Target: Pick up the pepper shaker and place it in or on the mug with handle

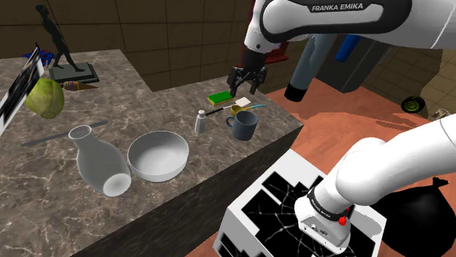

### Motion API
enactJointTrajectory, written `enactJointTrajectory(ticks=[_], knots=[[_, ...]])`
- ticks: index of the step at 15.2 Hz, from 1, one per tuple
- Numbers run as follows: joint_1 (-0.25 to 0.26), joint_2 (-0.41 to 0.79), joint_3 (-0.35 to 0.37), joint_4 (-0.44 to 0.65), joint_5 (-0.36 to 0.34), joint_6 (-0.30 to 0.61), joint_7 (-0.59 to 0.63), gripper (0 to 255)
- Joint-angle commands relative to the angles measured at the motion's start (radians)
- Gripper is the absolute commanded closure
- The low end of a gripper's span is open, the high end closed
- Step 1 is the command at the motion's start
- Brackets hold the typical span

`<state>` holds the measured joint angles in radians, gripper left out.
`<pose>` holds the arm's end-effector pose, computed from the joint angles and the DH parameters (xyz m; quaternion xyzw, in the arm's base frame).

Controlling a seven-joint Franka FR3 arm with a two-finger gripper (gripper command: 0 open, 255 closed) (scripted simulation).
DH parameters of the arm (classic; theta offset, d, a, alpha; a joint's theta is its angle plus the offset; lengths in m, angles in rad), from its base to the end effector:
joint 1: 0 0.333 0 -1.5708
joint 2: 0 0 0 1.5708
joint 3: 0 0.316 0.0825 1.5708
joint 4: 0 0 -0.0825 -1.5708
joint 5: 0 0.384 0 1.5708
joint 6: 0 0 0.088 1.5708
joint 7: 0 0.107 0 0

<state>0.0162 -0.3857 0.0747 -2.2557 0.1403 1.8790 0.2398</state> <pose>0.4352 0.0530 0.5162 -0.9938 0.0979 0.0043 0.0529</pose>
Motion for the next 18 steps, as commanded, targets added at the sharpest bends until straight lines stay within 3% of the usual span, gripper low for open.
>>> enactJointTrajectory(ticks=[1, 13, 18], knots=[[0.005, 0.067, 0.014, 0.016, 0.004, 0.051, 0.016, 0], [0.036, 0.518, 0.065, 0.282, -0.026, 0.228, 0.113, 0], [0.042, 0.557, 0.067, 0.268, -0.029, 0.281, 0.117, 0]])
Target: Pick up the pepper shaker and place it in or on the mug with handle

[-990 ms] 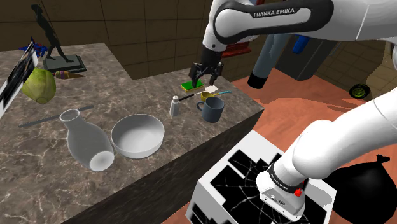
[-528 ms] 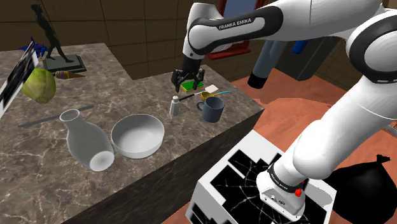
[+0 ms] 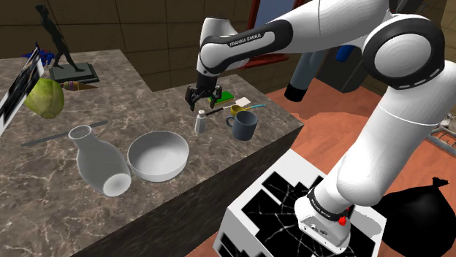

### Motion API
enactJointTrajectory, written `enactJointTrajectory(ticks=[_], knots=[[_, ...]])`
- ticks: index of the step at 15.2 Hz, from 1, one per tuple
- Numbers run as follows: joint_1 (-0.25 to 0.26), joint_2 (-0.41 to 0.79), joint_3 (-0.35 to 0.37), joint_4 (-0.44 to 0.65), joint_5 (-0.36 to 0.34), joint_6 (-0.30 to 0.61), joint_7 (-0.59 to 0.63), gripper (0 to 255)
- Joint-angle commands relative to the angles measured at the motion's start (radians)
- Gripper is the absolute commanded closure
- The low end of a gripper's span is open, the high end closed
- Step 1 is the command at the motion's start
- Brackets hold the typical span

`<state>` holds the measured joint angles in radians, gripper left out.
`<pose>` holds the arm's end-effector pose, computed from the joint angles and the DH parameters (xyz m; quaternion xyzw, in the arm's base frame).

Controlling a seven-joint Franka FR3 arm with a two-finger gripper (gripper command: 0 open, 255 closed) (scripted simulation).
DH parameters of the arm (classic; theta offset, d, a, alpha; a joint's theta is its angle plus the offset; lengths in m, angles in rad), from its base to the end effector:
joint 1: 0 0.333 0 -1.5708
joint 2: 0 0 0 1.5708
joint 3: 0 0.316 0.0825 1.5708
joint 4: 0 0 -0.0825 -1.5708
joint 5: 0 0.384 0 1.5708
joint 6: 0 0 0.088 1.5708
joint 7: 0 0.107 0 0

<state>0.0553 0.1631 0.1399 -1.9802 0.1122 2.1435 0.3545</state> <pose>0.5766 0.1165 0.3870 -0.9921 0.1106 0.0153 0.0564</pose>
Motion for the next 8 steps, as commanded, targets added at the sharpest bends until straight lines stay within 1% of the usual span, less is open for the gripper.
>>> enactJointTrajectory(ticks=[1, 3, 8], knots=[[0.003, 0.014, 0.002, -0.014, -0.001, 0.029, 0.003, 0], [0.006, 0.031, 0.003, -0.028, -0.001, 0.06, 0.003, 0], [0.006, 0.031, 0.003, -0.028, -0.001, 0.06, 0.003, 0]])
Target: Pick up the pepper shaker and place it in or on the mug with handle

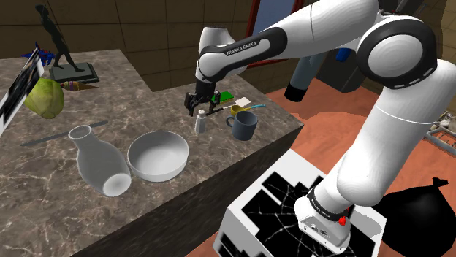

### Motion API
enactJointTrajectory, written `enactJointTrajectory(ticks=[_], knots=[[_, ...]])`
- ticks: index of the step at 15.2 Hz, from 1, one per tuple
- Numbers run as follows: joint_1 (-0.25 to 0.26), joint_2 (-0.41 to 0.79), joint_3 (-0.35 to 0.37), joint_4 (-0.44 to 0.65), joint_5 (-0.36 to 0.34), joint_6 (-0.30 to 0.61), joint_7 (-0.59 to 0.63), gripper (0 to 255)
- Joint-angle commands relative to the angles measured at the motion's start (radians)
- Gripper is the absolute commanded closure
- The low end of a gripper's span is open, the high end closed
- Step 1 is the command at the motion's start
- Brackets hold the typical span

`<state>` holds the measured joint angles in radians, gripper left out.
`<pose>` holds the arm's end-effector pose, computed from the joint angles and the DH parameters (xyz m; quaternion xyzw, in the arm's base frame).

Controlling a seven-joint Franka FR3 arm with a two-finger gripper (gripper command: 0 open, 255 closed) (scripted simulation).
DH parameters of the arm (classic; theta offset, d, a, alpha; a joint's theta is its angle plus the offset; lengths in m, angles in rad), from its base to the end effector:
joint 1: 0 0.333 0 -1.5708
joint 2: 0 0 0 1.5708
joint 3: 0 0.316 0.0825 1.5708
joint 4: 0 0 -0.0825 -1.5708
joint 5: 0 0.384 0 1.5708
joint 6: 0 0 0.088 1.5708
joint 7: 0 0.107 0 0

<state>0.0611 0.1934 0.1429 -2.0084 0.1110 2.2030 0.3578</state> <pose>0.5761 0.1207 0.3618 -0.9921 0.1106 0.0151 0.0565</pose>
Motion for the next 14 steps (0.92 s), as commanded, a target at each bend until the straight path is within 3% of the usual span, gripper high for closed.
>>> enactJointTrajectory(ticks=[1, 3, 4, 14], knots=[[0.0, 0.0, 0.0, 0.0, 0.0, 0.001, 0.0, 0], [0.0, 0.0, 0.0, 0.0, 0.0, 0.0, 0.0, 0], [0.0, 0.0, 0.0, 0.0, 0.0, 0.0, 0.0, 255], [0.0, -0.006, 0.0, 0.005, 0.0, -0.012, 0.001, 255]])
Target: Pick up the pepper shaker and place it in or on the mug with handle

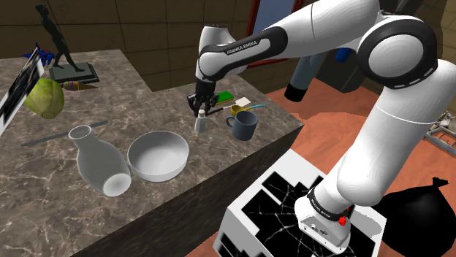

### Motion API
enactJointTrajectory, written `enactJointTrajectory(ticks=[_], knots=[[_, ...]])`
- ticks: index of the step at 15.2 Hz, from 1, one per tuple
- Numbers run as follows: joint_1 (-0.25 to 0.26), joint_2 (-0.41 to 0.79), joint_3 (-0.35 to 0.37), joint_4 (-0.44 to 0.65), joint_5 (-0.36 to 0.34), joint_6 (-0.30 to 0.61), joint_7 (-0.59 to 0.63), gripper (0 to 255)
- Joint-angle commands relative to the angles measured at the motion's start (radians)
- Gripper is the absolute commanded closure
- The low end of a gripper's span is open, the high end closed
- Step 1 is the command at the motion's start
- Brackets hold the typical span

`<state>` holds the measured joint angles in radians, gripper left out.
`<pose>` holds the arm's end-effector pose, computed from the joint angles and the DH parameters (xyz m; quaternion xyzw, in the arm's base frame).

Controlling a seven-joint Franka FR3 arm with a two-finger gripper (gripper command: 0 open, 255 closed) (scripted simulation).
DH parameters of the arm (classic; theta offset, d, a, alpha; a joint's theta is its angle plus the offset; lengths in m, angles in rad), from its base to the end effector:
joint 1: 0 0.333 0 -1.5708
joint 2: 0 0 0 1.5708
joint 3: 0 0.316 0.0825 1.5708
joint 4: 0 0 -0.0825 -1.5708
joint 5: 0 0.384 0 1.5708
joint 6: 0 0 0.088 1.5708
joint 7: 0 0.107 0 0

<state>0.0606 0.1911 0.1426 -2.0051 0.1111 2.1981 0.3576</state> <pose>0.5765 0.1203 0.3642 -0.9921 0.1107 0.0147 0.0566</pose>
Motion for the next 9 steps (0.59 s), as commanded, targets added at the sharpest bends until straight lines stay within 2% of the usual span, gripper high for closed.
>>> enactJointTrajectory(ticks=[1, 9], knots=[[0.0, -0.011, 0.0, 0.008, 0.0, -0.019, 0.002, 255], [-0.002, -0.054, 0.0, 0.063, 0.001, -0.117, 0.01, 255]])
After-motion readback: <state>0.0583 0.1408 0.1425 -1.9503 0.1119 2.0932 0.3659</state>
